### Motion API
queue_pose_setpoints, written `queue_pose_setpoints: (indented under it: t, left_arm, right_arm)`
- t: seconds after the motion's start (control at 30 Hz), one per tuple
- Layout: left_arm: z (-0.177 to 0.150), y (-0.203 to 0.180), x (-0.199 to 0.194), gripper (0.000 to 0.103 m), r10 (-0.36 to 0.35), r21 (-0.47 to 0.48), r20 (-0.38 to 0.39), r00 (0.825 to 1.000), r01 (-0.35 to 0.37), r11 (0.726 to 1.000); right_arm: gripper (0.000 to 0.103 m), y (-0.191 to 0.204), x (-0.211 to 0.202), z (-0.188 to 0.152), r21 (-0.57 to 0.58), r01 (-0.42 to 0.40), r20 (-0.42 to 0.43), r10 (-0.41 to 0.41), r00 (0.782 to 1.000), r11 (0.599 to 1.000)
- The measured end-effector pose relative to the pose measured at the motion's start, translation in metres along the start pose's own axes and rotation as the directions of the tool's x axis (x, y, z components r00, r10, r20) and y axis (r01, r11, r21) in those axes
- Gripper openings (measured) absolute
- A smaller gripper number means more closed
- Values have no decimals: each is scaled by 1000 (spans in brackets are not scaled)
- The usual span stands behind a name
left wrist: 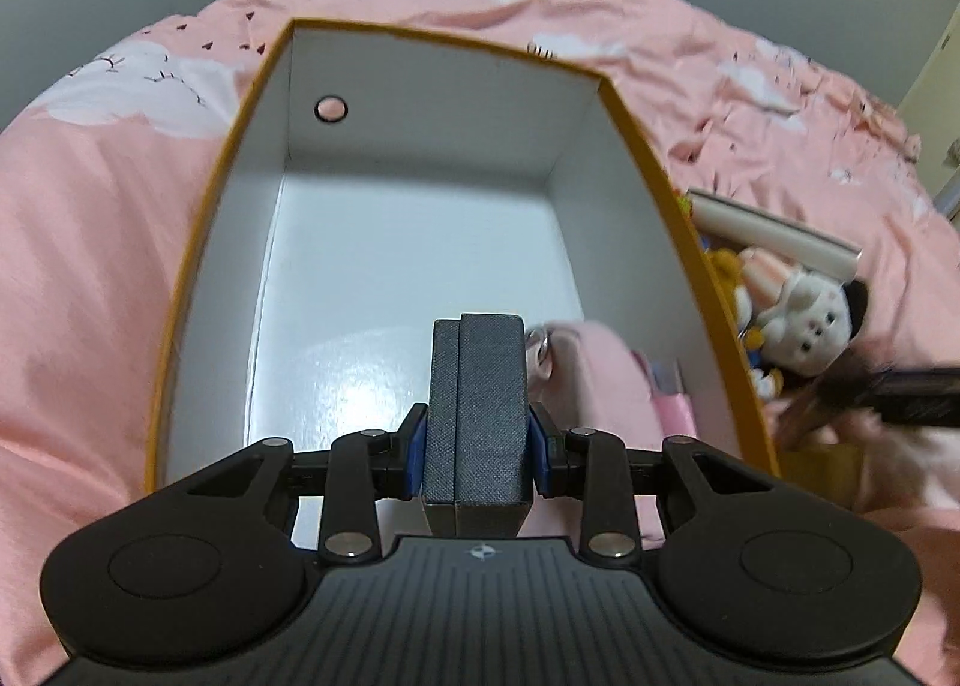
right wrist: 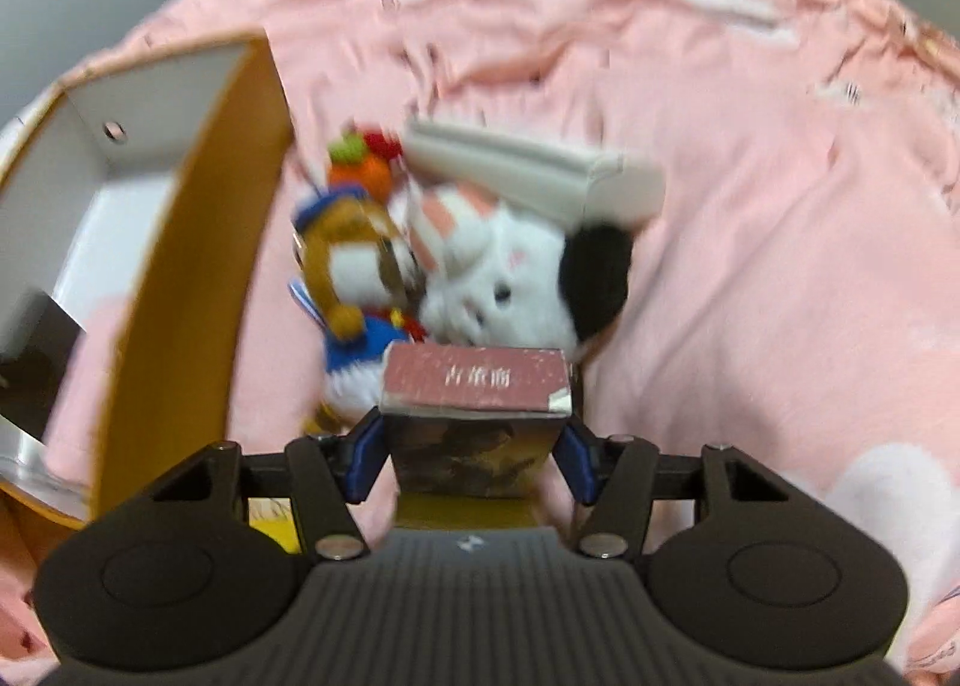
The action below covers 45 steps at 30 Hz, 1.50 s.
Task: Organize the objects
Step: 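Place the grey box in the shoebox while the right gripper grasps the photo card box, then carry the photo card box to the shoebox and hand it to the left gripper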
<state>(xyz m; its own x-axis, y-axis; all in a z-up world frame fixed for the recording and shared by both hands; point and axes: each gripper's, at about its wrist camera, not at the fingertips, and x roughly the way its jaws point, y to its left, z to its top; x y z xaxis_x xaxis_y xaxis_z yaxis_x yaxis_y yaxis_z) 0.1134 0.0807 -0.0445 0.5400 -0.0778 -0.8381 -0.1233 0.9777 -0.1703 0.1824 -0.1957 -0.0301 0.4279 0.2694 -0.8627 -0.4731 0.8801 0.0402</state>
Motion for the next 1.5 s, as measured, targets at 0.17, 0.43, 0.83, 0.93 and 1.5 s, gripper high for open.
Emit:
queue_pose_setpoints:
  t: [0.17,0.43,0.83,0.93,1.5]
  left_arm:
    - [-6,-5,8,37,22,4,-12,1000,-22,1000]
    - [-8,-8,17,38,-30,-3,-57,998,30,1000]
    - [-10,19,15,50,-200,-136,-79,977,188,973]
    - [-10,24,12,54,-218,-156,-77,973,204,966]
    - [-9,31,-2,39,-299,-185,-55,953,285,941]
  right_arm:
    - [60,13,-24,8,-3,-19,79,19,997,1000]
    - [60,37,-58,11,-41,-99,136,103,985,994]
    - [59,72,-73,14,-94,-153,155,166,974,984]
    - [60,79,-76,15,-112,-153,157,170,973,982]
    - [59,103,-73,17,-140,-217,117,234,965,966]
